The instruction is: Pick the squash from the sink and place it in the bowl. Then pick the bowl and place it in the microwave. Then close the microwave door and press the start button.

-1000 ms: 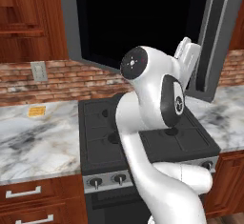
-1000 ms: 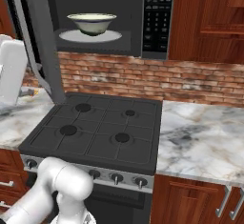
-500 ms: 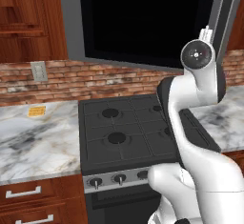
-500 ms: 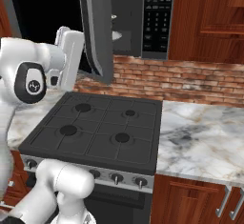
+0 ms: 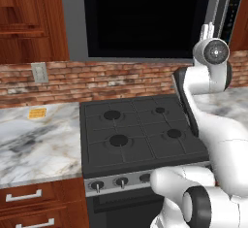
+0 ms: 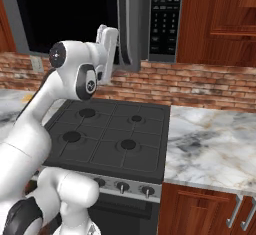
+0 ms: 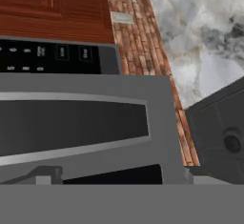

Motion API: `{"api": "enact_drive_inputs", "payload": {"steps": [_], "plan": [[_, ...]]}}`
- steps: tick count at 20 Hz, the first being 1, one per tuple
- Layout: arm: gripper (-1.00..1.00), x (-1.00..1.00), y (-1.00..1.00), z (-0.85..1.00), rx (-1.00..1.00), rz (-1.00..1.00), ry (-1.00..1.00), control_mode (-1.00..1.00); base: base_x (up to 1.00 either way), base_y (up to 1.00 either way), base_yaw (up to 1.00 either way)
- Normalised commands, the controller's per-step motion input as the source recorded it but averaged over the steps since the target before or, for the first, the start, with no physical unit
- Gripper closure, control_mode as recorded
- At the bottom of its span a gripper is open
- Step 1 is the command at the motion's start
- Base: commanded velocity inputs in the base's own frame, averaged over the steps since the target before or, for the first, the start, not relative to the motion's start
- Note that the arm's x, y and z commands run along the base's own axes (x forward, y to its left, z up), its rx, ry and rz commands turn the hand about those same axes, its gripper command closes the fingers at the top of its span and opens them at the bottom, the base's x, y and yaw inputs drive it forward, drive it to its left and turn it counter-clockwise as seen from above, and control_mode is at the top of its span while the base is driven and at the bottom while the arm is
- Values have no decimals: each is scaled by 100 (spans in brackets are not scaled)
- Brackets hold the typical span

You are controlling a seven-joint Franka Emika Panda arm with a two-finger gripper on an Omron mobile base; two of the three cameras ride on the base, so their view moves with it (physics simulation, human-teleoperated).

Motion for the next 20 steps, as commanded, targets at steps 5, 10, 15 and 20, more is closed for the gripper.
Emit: {"api": "enact_drive_inputs", "payload": {"steps": [5, 10, 15, 20], "plan": [[-100, 100, -14, 0, 0, 17, 0, -100, 0, 0, 0], [-100, 100, -11, 0, 0, 14, 0, -100, 0, 0, 0], [-100, 81, -15, 0, 0, 12, 0, -100, 0, 0, 0], [-100, 2, 0, -2, 0, -1, 4, -100, 0, 0, 0]]}}
